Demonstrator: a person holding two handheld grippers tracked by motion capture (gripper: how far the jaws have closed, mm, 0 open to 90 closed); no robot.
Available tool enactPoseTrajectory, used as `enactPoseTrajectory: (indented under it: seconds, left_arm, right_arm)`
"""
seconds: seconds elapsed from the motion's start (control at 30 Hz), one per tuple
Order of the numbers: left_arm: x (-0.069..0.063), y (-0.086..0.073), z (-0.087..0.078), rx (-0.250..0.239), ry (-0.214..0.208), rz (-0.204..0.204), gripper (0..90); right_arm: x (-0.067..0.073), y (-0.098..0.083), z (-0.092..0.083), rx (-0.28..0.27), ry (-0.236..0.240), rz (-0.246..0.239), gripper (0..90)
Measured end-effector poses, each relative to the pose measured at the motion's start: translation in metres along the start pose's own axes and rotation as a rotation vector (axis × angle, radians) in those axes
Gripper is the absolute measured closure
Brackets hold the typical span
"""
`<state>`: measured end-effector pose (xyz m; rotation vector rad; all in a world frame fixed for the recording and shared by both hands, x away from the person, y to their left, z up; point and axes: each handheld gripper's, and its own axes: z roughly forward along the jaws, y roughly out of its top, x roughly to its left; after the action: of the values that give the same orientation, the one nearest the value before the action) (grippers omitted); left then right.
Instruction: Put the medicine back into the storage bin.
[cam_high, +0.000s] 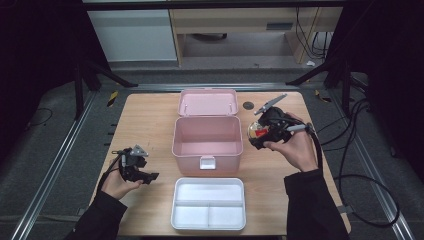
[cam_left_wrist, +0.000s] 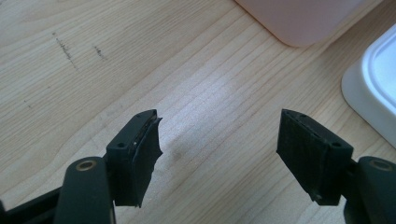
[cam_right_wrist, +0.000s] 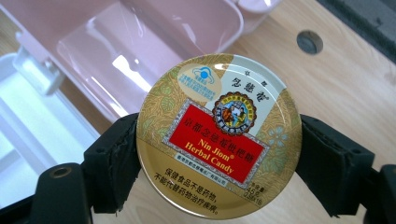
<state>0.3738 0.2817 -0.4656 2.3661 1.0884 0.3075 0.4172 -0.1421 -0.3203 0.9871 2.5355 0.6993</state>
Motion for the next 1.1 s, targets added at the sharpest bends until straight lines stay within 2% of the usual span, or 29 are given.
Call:
enactPoseTrajectory:
  seconds: [0.03, 0.07, 0.1, 0.33, 0.83, 1.1]
  left_arm:
    - [0.0, 0.0, 0.0, -0.001, -0.001, 0.0, 29.3]
    - [0.0, 0.0, 0.0, -0.001, -0.001, 0.0, 29.3]
    - [0.0, 0.0, 0.0, -0.003, -0.002, -0.002, 29.2]
    - [0.001, 0.0, -0.001, -0.006, -0.002, -0.004, 29.1]
    - [0.002, 0.0, -0.001, -0.006, -0.004, -0.005, 29.0]
    - [0.002, 0.0, 0.0, -0.004, -0.005, -0.002, 29.0]
  right_arm:
    - [0.002, 0.01, 0.002, -0.002, 0.001, -0.014, 20.6]
    - [0.002, 0.01, 0.002, -0.002, 0.001, -0.014, 20.6]
    - [0.004, 0.019, 0.005, -0.001, 0.002, -0.027, 20.7]
    - [0.011, 0.047, 0.018, -0.013, 0.024, -0.067, 20.7]
    - [0.027, 0.092, 0.056, -0.017, 0.071, -0.133, 20.6]
    - [0.044, 0.113, 0.084, -0.006, 0.109, -0.169, 20.6]
